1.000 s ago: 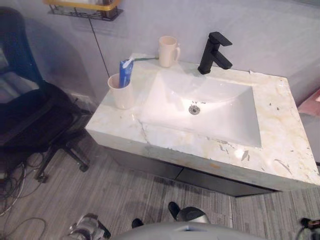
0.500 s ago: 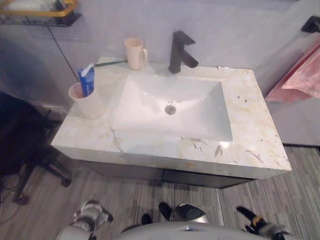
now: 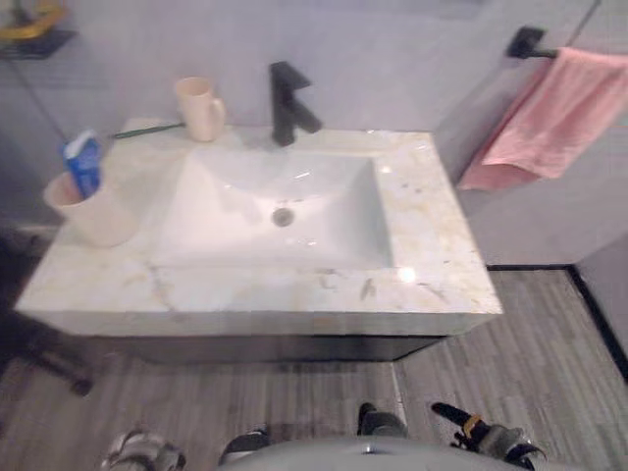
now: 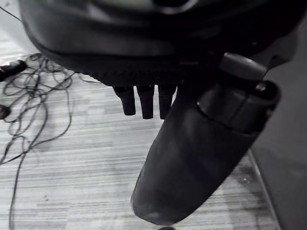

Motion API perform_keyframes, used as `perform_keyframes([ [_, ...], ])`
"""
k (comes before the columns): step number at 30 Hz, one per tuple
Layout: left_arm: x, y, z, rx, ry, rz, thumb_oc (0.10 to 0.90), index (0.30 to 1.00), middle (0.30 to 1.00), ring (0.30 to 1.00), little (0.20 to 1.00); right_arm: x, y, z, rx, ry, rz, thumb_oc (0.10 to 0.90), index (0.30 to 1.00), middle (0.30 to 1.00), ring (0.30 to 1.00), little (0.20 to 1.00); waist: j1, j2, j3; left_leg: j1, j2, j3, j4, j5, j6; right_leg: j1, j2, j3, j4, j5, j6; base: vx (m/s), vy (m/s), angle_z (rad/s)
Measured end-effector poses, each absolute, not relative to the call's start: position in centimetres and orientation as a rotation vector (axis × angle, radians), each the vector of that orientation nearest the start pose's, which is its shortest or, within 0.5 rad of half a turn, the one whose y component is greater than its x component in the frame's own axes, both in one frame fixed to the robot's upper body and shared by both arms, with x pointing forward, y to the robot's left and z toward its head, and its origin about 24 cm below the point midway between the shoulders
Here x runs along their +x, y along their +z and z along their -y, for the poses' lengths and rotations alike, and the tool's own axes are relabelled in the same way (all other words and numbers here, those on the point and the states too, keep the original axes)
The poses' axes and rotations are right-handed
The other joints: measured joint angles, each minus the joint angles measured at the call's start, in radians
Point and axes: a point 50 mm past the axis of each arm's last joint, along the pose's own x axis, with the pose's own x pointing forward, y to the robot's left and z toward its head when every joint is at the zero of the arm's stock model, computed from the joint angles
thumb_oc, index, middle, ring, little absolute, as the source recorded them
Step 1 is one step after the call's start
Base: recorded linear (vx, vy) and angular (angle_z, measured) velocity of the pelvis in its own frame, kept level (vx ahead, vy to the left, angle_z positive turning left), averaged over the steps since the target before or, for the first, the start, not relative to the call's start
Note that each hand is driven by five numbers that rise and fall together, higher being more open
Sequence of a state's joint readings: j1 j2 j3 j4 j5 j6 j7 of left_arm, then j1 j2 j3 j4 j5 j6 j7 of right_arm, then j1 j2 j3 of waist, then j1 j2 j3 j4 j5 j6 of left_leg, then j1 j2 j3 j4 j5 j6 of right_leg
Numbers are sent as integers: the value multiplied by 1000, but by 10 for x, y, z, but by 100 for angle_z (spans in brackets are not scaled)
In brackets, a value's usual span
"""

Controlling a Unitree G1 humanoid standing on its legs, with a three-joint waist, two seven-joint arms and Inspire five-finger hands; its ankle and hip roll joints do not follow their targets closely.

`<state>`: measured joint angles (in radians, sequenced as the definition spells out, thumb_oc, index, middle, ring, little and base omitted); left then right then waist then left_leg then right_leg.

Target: Organize the bathroom.

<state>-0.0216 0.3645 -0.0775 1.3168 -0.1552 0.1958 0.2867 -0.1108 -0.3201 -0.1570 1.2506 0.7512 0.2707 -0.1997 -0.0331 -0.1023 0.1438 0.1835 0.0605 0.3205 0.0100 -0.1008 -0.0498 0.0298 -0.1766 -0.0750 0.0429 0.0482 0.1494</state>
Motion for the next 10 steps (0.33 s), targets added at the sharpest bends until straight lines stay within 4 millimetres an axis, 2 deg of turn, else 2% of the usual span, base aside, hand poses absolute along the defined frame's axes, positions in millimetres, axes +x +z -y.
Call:
perform_keyframes([
  [2, 59, -147, -297, 391, 538, -1434, 800, 900, 900, 900, 900, 108, -147, 272, 459, -793, -1250, 800, 900, 900, 900, 900, 0, -6, -24, -8, 33, -20, 21, -6, -17, 30, 38, 5, -55, 5, -17, 46, -98, -28],
  [4, 70, -150, -287, 366, 521, -1387, 800, 900, 900, 900, 900, 96, -150, 272, 442, -807, -1286, 800, 900, 900, 900, 900, 3, -7, -63, -12, 57, -57, 22, -8, -20, 34, 69, -2, -62, 0, -35, 40, -111, 7],
  [6, 81, -151, -277, 323, 526, -1334, 800, 900, 900, 900, 900, 88, -152, 271, 430, -812, -1306, 800, 900, 900, 900, 900, 1, -9, -89, -14, 68, -74, 23, -4, -24, 37, 86, -2, -67, 0, -49, 19, -88, -3],
  [10, 99, -150, -271, 266, 541, -1285, 800, 900, 900, 900, 900, 85, -152, 271, 430, -820, -1313, 800, 900, 900, 900, 900, -4, -1, -88, -13, 67, -82, 23, 2, -35, 38, 85, -1, -66, 2, -53, -1, -57, -2],
])
